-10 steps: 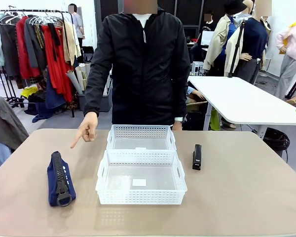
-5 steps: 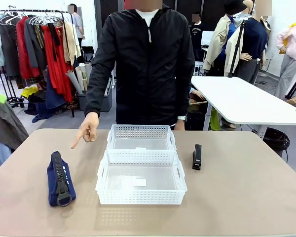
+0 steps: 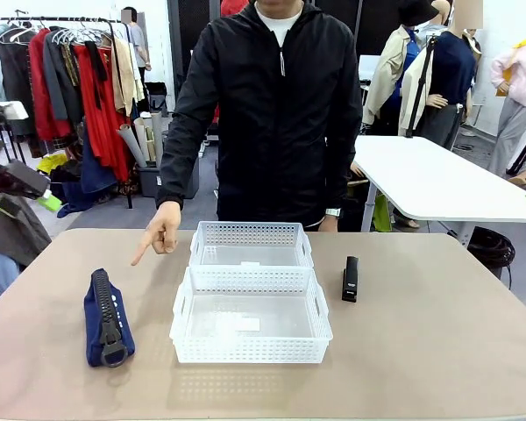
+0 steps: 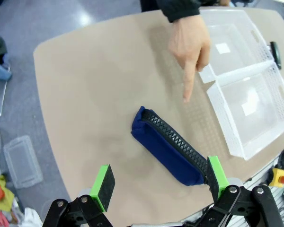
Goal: Distribute items into two baskets.
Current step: Pick up the Pencil pouch that the person points to.
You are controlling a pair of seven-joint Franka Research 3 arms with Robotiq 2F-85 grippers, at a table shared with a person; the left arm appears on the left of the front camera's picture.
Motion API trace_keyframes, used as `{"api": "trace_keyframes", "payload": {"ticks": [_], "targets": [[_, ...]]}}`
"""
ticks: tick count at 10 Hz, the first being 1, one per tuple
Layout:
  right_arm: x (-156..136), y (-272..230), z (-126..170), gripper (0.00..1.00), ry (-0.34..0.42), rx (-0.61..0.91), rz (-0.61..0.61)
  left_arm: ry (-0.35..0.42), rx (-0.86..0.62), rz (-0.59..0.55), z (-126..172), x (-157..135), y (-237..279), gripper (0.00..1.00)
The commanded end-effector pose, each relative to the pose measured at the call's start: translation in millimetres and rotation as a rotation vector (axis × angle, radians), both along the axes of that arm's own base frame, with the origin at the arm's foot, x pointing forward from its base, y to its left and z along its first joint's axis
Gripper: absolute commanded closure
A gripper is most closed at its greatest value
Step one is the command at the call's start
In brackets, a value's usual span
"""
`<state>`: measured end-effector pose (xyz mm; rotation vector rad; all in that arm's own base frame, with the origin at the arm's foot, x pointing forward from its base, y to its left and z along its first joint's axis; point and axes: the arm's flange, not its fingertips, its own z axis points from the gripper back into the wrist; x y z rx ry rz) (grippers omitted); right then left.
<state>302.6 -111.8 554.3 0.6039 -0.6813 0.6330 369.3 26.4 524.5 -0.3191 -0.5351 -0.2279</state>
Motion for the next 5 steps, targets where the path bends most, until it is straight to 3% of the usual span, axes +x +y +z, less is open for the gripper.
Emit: {"api": "trace_keyframes", "payload": {"ticks": [1, 5], "targets": [[0.4, 0.0, 1.3, 0.00, -0.010, 0.006, 0.011, 0.069, 0.037, 0.095, -7.6, 16.3, -18.1, 0.00], [0.4, 0.0, 1.3, 0.00, -0.010, 0.006, 0.011, 0.160, 0.064, 0.282, -40.3, 47.5, -48.7, 0.00]]}}
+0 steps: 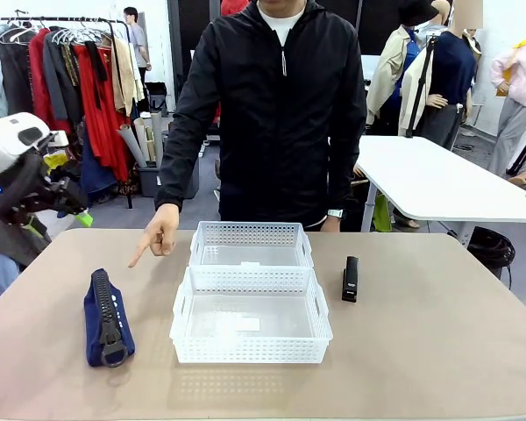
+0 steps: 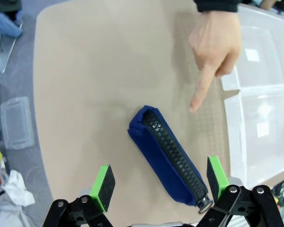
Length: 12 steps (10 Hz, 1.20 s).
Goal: Distribute items into two baskets.
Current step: Pick up the Pencil pouch that the person points to.
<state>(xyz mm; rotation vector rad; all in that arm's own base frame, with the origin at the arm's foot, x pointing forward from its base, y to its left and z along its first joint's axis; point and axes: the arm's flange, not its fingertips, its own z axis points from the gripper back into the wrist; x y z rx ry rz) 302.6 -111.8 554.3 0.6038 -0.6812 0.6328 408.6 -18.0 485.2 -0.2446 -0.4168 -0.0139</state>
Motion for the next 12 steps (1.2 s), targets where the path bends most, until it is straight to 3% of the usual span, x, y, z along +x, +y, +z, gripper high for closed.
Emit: {"api": "trace_keyframes", "payload": {"ticks": [1, 5, 12], "targets": [[0.3, 0.1, 1.3, 0.00, -0.010, 0.006, 0.011, 0.043, 0.056, 0.131, -10.9, 13.7, -9.3, 0.00], [0.3, 0.1, 1.3, 0.00, -0.010, 0.006, 0.011, 0.126, 0.114, 0.325, -43.6, 14.2, -44.5, 0.00], [0.3, 0.1, 1.3, 0.00, -0.010, 0.006, 0.011, 0.298, 0.011, 0.401, -85.4, 7.8, -83.0, 0.00]]}}
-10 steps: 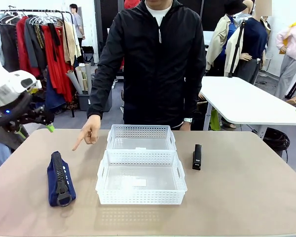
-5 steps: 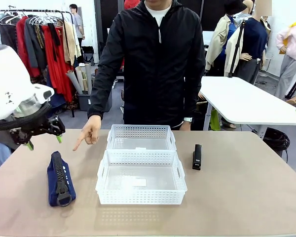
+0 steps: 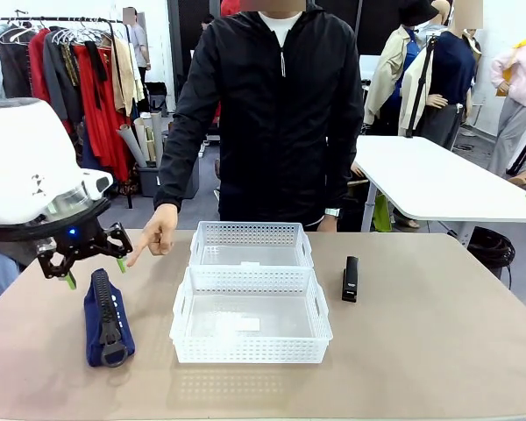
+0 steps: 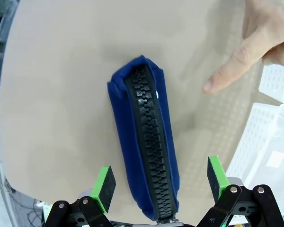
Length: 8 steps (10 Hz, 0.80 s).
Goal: Distribute items into two baskets.
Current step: Pick up the Pencil pouch that the person points to.
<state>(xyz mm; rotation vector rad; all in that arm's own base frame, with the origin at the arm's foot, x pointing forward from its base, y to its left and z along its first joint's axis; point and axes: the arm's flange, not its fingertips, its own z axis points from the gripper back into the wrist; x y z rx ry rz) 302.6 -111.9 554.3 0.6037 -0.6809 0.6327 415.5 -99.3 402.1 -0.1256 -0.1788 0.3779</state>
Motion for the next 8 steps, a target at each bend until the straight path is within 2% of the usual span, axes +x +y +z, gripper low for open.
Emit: {"api": "trace_keyframes", "payload": {"ticks": [1, 5, 8], "targets": [[0.3, 0.1, 1.3, 0.00, -0.010, 0.006, 0.011, 0.024, -0.023, 0.042, -11.3, 2.0, -3.2, 0.00], [0.3, 0.1, 1.3, 0.00, -0.010, 0.006, 0.011, 0.067, -0.001, 0.076, -42.1, 5.4, 1.1, 0.00], [0.3, 0.1, 1.3, 0.00, -0.010, 0.006, 0.011, 0.085, -0.008, 0.051, -57.7, 5.4, 3.4, 0.00]]}}
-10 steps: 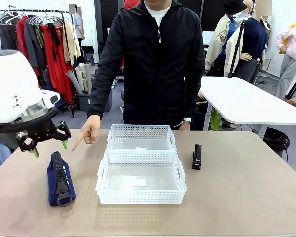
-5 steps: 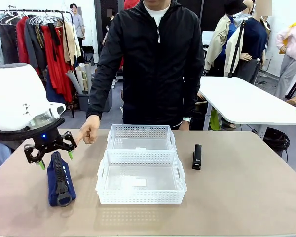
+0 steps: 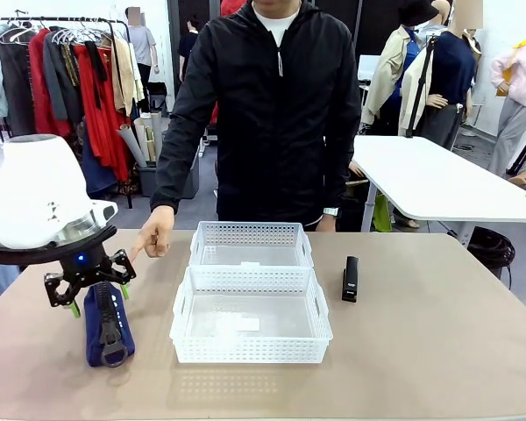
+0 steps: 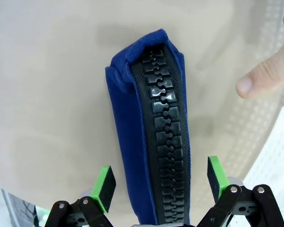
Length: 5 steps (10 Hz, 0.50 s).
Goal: Distribute items into two baskets.
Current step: Pick up the Pencil pouch that the person points to.
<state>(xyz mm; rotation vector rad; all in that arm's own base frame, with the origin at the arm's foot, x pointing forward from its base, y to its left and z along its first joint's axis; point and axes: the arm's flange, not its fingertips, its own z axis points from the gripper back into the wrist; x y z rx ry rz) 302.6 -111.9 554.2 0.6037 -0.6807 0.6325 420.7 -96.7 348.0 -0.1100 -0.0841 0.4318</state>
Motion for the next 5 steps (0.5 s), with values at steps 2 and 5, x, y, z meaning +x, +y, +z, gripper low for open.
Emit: {"api": "trace_keyframes", "payload": {"ticks": [2, 5], "targets": [[0.3, 0.1, 1.4, 0.00, -0.011, 0.006, 0.011, -0.005, -0.001, -0.019, -8.2, 0.3, 2.6, 0.05], [0.3, 0.1, 1.4, 0.00, -0.011, 0.006, 0.011, -0.007, -0.014, -0.047, -7.3, 1.3, 5.6, 0.44]]}}
